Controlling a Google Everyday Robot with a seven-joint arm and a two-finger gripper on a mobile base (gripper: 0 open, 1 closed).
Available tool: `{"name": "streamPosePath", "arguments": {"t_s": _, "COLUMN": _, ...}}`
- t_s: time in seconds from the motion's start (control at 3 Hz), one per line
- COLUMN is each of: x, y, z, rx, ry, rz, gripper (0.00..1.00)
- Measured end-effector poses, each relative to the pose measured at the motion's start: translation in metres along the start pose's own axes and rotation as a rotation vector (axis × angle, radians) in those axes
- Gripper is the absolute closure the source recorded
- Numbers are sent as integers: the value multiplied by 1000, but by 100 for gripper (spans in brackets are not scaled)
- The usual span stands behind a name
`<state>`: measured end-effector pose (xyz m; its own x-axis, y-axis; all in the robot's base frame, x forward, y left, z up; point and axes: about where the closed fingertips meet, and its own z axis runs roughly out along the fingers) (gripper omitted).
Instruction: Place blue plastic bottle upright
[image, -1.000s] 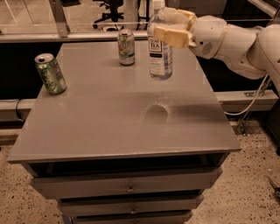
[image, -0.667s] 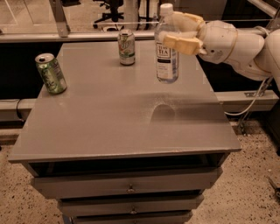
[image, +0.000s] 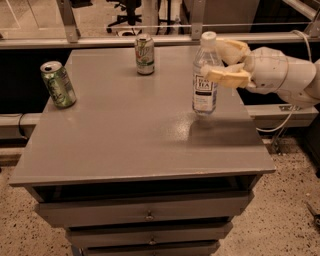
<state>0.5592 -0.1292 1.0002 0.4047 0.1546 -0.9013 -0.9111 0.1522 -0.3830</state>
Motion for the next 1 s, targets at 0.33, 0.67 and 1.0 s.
{"name": "streamPosePath", "arguments": {"t_s": 0.33, "x": 4, "y": 11, "z": -9, "rx": 4, "ry": -74, "rz": 19, "gripper": 100}}
{"name": "streamPosePath", "arguments": {"t_s": 0.67, "x": 9, "y": 15, "z": -15, "rx": 10, "ry": -97, "rz": 42, "gripper": 82}}
{"name": "streamPosePath", "arguments": {"t_s": 1.0, "x": 17, "y": 18, "z": -22, "rx": 15, "ry": -96, "rz": 62, "gripper": 59}}
